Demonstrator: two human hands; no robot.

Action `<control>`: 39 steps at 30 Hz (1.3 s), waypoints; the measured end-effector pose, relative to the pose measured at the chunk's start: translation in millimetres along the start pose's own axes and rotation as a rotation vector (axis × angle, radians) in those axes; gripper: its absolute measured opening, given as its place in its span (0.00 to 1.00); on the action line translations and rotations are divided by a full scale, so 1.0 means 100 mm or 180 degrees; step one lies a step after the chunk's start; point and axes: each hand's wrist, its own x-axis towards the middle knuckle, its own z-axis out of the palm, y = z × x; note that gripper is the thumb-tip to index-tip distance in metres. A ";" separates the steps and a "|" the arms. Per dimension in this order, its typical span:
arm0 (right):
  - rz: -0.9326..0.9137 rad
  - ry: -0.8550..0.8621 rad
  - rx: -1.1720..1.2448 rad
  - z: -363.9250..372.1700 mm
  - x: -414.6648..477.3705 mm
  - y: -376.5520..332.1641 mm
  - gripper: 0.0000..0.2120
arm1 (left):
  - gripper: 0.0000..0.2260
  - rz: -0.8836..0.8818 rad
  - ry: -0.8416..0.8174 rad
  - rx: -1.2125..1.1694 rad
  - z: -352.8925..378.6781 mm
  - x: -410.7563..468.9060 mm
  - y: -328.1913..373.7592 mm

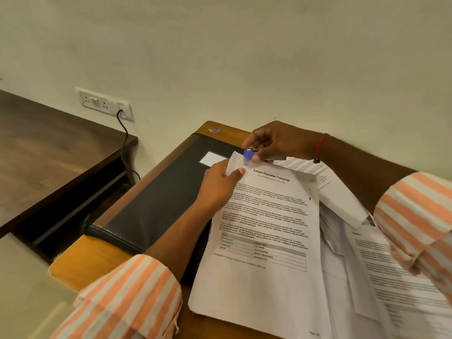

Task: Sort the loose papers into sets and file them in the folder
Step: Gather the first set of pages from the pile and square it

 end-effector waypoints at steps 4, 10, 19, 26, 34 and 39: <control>-0.0129 -0.0056 -0.0955 0.02 0.03 -0.08 0.19 | 0.15 0.0107 0.0083 0.0128 0.02 0.02 -0.04; -0.0231 0.0175 -0.1468 0.05 -0.02 -0.16 0.19 | 0.17 0.0163 0.0136 0.0143 0.05 0.04 -0.06; -0.0248 -0.0004 -0.1925 0.01 -0.01 -0.38 0.19 | 0.18 0.0472 0.0185 0.0209 0.04 0.01 -0.05; -0.0169 -0.0286 -0.2187 0.15 0.02 -0.42 0.20 | 0.05 0.0551 0.0151 0.0183 0.03 0.03 -0.06; -0.0103 -0.0580 -0.2386 0.12 0.06 -0.54 0.19 | 0.11 0.0495 0.0085 0.0098 0.04 0.03 -0.06; -0.0023 -0.0748 -0.2532 0.13 0.10 -0.54 0.16 | 0.12 0.0518 0.0035 0.0226 0.04 0.03 -0.07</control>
